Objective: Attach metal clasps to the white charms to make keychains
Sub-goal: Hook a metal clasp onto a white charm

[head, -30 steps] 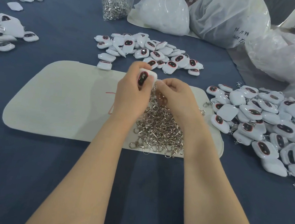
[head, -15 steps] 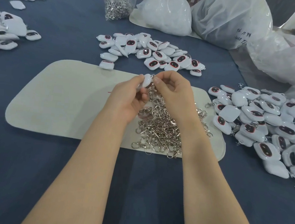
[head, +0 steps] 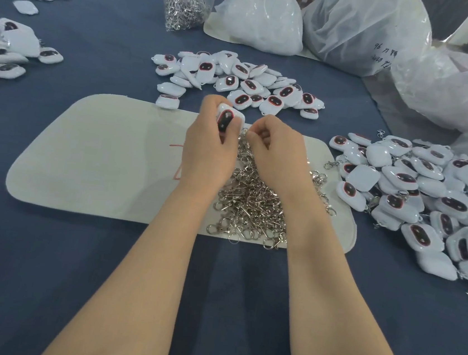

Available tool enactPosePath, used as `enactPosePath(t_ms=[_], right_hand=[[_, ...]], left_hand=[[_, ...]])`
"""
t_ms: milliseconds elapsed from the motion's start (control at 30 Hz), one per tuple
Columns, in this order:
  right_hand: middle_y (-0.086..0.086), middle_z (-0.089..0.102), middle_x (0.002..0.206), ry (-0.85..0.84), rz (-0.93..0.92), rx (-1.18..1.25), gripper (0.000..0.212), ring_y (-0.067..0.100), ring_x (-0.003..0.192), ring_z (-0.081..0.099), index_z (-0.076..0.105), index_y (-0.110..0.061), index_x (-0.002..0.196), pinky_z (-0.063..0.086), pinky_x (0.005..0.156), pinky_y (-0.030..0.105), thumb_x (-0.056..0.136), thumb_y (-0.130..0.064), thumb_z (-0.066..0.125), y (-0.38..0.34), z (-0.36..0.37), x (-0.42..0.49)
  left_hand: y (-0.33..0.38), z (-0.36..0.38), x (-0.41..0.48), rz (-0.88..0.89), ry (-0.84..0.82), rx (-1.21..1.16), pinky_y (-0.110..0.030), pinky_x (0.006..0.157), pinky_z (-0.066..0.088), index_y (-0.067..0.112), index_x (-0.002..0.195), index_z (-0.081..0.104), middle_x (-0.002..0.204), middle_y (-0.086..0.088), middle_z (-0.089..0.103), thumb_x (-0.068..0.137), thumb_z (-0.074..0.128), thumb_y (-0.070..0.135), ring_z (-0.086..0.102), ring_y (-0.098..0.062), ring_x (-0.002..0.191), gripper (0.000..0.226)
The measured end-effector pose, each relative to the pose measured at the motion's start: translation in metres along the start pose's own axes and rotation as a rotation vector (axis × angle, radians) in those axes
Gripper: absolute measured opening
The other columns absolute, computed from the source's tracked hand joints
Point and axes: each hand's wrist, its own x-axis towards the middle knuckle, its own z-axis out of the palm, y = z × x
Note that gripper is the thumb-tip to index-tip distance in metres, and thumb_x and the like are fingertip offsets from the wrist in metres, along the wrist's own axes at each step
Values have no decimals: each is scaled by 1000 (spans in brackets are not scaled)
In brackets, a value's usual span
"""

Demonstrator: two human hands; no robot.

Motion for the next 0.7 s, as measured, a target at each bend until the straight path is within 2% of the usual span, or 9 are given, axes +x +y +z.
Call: enactPosePath(t_ms=[100,167,233,267,333,400,533,633,700], right_hand=[[-8,54,73,4,-6,-16,5,11,70,48,59,-13,88,38,66,20,92,-13,55,-1,3,-2],[-10,55,75,33,6,58,7,7,71,50,57,-17,87,38,65,14,93,-14,56,-2,4,-3],[-12,59,80,39,18,189,9,3,76,53,57,-20,86,39,69,8,93,-15,57,-5,3,-3],[-14,61,82,32,25,263,10,1,78,55,58,-22,85,40,71,7,92,-15,59,-6,2,-3],[-17,63,82,4,15,373,12,-3,82,58,59,-23,84,43,75,8,91,-14,61,-9,1,-3],[-16,64,83,-29,-21,440,13,-2,86,60,61,-22,84,46,80,12,90,-10,62,-11,-1,-3],[-12,65,78,-73,-44,521,23,7,85,63,60,-23,81,49,89,31,89,-2,60,-13,-3,-3],[-13,63,72,-70,-36,516,25,3,74,60,58,-23,79,50,83,30,88,-1,61,-14,-1,-3],[-11,62,75,-66,-18,505,21,4,74,58,57,-22,82,49,81,29,87,-3,63,-14,0,-3]], left_hand=[[-1,1,-1,14,-21,73,-16,57,31,18,106,48,78,15,51,96,52,19,50,0,65,11],[0,2,2,-86,-9,-18,-15,60,36,18,102,47,78,14,51,95,52,19,51,-1,67,9],[2,1,8,-335,-15,-333,-20,62,46,15,95,50,79,4,54,96,51,17,55,-7,63,2],[2,-1,10,-480,-29,-542,-20,54,47,13,91,53,75,0,54,97,51,15,54,-6,55,7],[3,-5,13,-710,-84,-922,-15,42,41,7,88,57,65,-2,54,97,50,14,47,-3,42,14],[4,-9,13,-831,-140,-1133,-12,39,38,4,88,58,56,0,55,97,48,14,44,-1,38,16],[6,-13,14,-875,-222,-1198,-11,36,34,6,80,55,50,2,51,96,45,13,39,-1,35,21],[7,-12,14,-869,-206,-1107,-11,35,33,9,75,54,49,4,49,95,45,14,38,-1,35,22],[6,-11,13,-859,-184,-1073,-12,36,33,10,76,53,49,4,48,95,45,13,37,-2,36,21]])
